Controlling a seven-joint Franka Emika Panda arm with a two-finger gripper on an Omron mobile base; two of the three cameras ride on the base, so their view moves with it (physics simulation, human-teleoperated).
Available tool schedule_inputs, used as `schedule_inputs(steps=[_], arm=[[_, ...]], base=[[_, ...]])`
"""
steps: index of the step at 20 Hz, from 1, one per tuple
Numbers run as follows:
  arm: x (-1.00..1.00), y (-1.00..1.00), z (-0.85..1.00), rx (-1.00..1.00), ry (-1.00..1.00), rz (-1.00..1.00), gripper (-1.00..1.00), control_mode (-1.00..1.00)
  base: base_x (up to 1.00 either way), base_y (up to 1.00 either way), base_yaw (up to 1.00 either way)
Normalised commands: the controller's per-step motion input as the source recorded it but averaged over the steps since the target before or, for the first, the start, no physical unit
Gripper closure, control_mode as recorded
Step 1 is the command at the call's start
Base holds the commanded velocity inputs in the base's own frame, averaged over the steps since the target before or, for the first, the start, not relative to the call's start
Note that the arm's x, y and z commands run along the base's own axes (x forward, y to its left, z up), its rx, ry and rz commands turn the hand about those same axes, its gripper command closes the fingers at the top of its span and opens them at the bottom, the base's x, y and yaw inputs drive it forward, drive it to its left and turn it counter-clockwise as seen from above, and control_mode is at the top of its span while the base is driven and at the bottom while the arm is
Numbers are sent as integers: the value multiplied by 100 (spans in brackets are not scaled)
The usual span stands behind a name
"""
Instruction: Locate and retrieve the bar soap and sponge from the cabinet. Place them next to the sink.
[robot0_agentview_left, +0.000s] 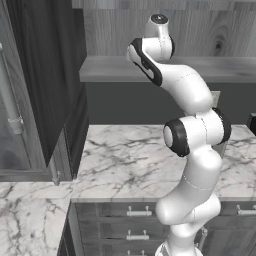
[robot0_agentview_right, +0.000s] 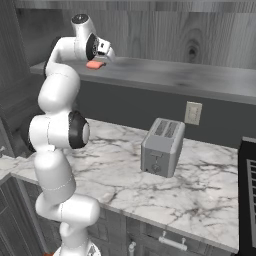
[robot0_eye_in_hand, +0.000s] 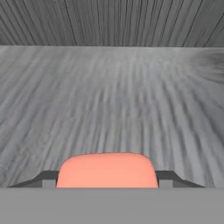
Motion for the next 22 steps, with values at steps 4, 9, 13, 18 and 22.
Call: schedule_inputs(steps=[4, 9, 13, 18, 22], arm=[[-9, 0, -4, 0, -9, 0, 100, -100], [-16, 0, 13, 0, -12, 0, 100, -100], [-13, 2, 9, 0, -4, 0, 100, -100], [0, -1, 0, 0, 0, 0, 100, -100], [-31, -16, 0, 0, -1, 0, 100, -100]], base=[[0, 0, 0], [0, 0, 0], [0, 0, 0], [0, 0, 0], [0, 0, 0]])
